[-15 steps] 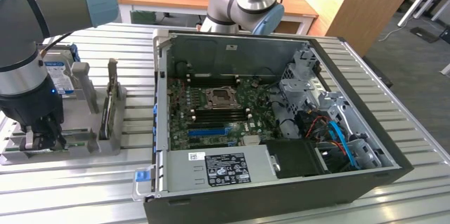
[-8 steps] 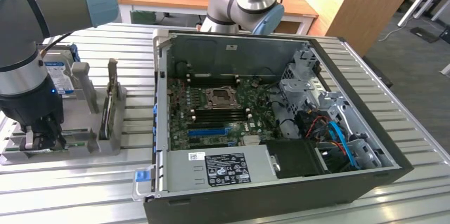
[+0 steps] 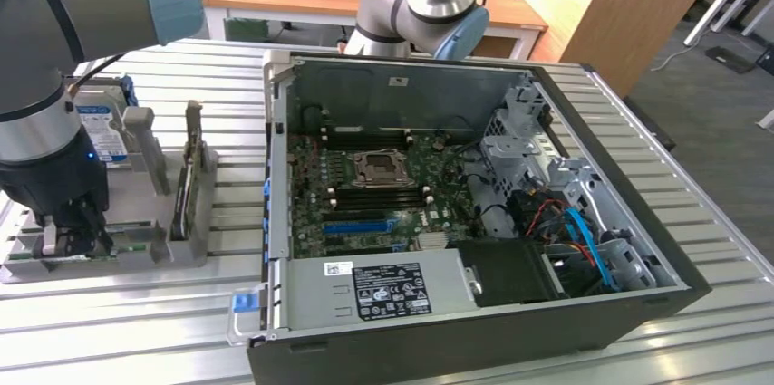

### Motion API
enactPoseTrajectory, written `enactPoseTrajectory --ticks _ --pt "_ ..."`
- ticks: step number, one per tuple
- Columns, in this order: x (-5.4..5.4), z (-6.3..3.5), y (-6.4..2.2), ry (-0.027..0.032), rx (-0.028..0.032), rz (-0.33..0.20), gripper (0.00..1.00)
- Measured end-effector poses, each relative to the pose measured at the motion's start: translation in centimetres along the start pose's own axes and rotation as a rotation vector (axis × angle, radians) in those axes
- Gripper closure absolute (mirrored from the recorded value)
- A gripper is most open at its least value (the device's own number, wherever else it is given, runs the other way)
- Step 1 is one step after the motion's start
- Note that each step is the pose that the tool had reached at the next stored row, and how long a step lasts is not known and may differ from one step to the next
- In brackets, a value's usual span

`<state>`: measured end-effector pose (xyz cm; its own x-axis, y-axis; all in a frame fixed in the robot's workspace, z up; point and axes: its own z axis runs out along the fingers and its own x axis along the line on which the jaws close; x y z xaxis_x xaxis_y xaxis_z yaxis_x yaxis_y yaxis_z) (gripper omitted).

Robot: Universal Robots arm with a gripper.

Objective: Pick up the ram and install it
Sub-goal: 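Pick up the ram and move it above insertion slot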

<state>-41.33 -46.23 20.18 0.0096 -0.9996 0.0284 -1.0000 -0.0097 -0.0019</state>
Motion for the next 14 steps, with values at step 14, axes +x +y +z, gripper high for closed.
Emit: enactPoseTrajectory --ticks 14 --pt "0.1 -2.52 -0.04 -0.0001 0.0001 0.000 0.88"
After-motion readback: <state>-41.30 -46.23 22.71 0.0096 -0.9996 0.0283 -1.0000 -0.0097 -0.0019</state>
